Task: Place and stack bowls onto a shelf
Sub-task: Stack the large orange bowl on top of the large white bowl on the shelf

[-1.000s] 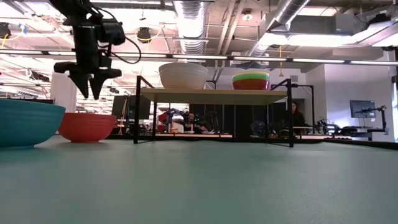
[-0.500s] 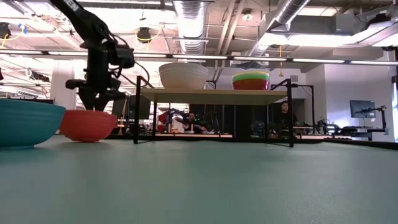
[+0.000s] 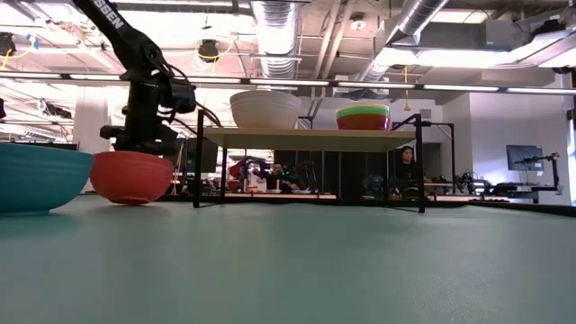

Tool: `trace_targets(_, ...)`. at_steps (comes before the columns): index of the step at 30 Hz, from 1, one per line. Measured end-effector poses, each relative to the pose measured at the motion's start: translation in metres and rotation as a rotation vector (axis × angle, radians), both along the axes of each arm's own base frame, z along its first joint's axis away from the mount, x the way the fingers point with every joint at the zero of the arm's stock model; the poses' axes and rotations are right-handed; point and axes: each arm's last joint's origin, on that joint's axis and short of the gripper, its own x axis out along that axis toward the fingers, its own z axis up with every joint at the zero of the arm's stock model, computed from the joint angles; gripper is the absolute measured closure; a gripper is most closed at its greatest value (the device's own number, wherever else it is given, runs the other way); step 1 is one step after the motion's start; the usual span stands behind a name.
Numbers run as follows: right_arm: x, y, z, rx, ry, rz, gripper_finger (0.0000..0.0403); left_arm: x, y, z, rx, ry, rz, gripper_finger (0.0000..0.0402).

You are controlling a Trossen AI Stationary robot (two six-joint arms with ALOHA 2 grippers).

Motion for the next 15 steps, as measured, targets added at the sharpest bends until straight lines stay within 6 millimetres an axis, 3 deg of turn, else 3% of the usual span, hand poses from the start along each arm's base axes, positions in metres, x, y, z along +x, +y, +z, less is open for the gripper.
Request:
trace_targets(5, 0.001, -0.004, 0.0, -0.001, 0.0, -0.014, 0.0186, -0.001, -0.003, -0.001, -0.05, -0.013, -0.011, 0.0384)
trace_targets(11, 0.001, -0.005, 0.0, -0.001, 0.0, -0.019, 0.0186, -0.002, -0.005, 0.0, -0.071, 0.001, -0.031, 0.0393)
trace_targets(15, 0.001, -0.005, 0.0, -0.001, -0.001, -0.019, 0.0186, -0.004, -0.009, 0.011, -0.071, 0.01, -0.037, 0.0399)
